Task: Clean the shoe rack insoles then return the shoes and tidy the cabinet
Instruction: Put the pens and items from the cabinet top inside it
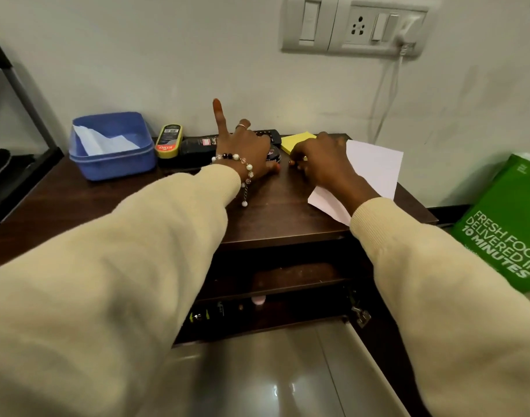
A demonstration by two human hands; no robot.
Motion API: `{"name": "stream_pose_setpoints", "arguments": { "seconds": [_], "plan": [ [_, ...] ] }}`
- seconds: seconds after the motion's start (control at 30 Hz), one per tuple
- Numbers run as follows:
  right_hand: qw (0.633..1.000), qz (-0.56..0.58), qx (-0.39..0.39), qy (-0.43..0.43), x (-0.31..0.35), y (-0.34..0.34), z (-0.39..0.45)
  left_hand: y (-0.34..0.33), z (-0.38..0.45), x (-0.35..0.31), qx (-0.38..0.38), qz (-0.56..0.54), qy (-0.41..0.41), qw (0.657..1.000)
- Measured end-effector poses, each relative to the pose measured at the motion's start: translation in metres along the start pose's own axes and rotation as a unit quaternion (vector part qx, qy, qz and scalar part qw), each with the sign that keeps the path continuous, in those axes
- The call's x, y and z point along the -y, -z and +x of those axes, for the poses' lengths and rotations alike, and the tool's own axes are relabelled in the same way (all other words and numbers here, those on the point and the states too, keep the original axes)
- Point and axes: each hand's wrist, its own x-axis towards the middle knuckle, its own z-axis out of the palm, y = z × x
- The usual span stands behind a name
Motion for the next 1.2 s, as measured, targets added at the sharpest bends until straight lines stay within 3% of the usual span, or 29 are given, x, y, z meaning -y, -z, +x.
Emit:
{"name": "stream_pose_setpoints", "arguments": {
  "seconds": [0.27,0.33,0.4,0.57,0.73,0.83,0.97,1.07,1.2],
  "plan": [
    [0.999,-0.033,0.023,-0.019,0.012,0.011,-0.010,0.007,-0.015,-0.001,-0.038,-0.108,0.054,0.992],
    [0.999,0.015,-0.012,-0.039,0.015,0.018,-0.016,0.014,-0.024,-0.001,-0.056,-0.147,0.049,0.986],
    [0.986,0.139,-0.057,-0.074,0.019,0.029,-0.025,0.022,-0.037,-0.001,-0.082,-0.220,0.037,0.971],
    [0.856,0.474,-0.113,-0.173,0.036,0.056,-0.078,0.049,-0.094,0.001,-0.149,-0.435,0.014,0.888],
    [0.744,0.649,-0.043,-0.150,0.047,0.060,-0.159,0.048,-0.175,-0.015,-0.141,-0.543,0.009,0.828],
    [0.711,0.684,0.013,-0.160,0.043,0.037,-0.204,0.027,-0.222,-0.032,-0.131,-0.540,-0.029,0.831],
    [0.716,0.654,0.072,-0.235,0.036,-0.015,-0.251,-0.006,-0.252,-0.061,-0.192,-0.521,-0.020,0.831],
    [0.709,0.629,0.099,-0.303,0.032,-0.056,-0.270,-0.042,-0.262,-0.080,-0.123,-0.522,-0.013,0.844],
    [0.725,0.565,0.144,-0.365,0.025,-0.105,-0.286,-0.107,-0.278,-0.105,0.046,-0.519,0.049,0.852]
  ]
}}
